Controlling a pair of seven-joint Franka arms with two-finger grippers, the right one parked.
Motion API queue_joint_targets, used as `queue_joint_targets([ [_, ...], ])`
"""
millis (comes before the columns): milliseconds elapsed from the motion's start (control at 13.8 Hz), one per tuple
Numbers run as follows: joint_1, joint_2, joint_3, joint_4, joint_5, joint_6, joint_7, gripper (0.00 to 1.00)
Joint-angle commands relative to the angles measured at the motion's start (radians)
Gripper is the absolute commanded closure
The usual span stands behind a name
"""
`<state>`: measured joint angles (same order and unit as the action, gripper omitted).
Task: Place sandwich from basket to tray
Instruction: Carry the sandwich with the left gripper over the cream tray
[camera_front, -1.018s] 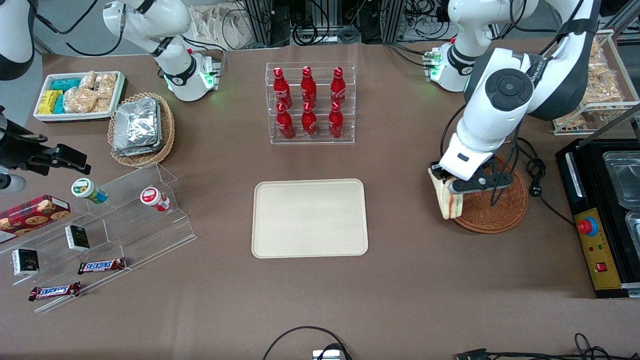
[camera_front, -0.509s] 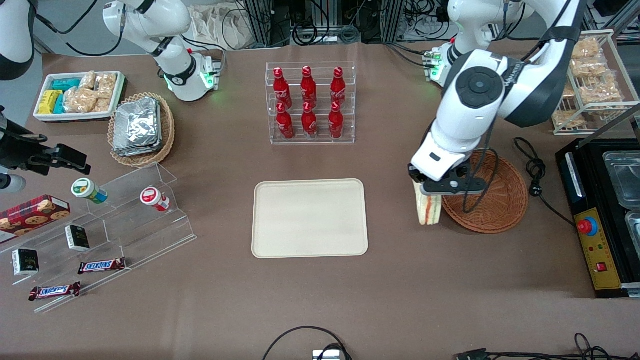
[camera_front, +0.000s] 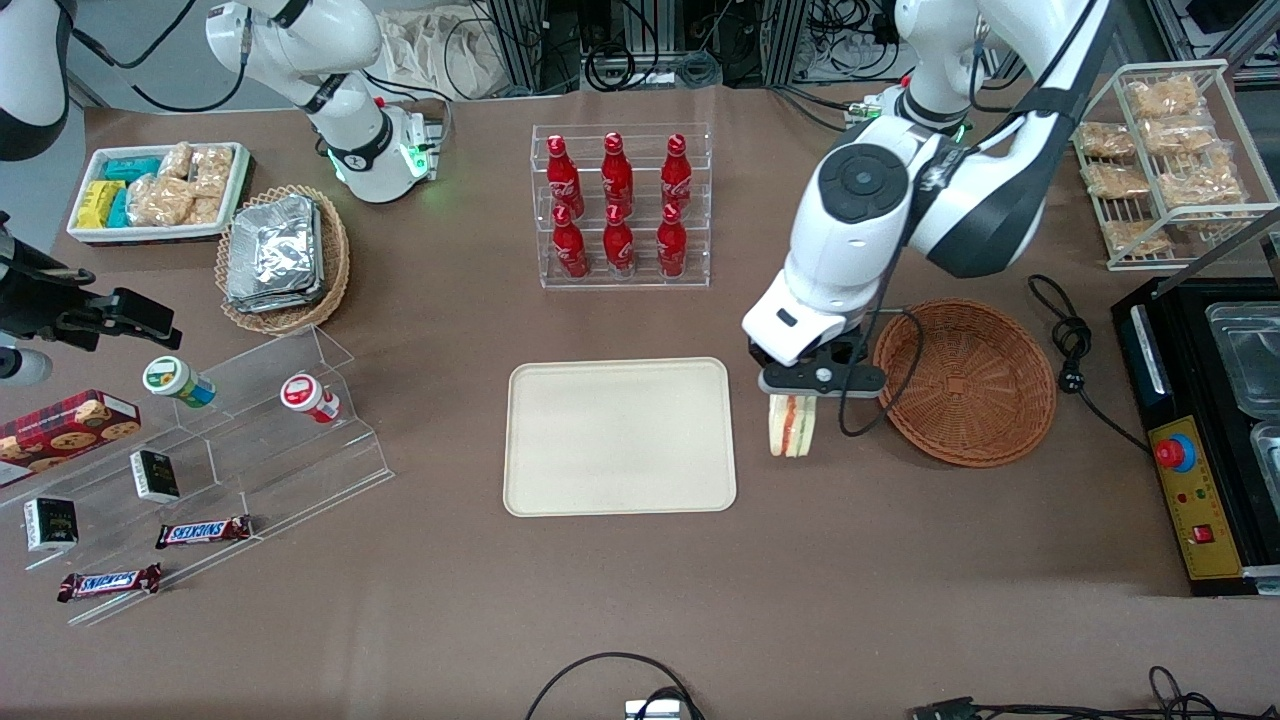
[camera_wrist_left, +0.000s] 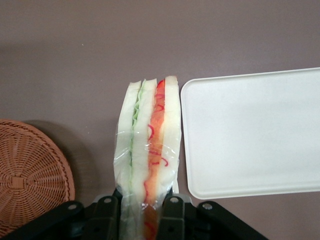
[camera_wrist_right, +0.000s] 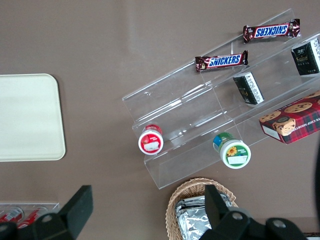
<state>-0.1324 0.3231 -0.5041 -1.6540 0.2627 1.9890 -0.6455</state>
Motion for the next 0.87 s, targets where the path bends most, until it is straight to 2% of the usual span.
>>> queue_joint_targets([
  [0,-0.039,0.097,0.001,0.109,0.046,-0.032,-0.040,0.72],
  [509,-0.081,0.266,-0.004,0.218,0.043,-0.022,-0.072,0.72],
  [655,-0.146,0.292,0.007,0.224,0.047,-0.021,-0.089,0.72],
  [800,-0.157,0.339,0.006,0.238,0.075,-0.016,-0.117,0.72],
])
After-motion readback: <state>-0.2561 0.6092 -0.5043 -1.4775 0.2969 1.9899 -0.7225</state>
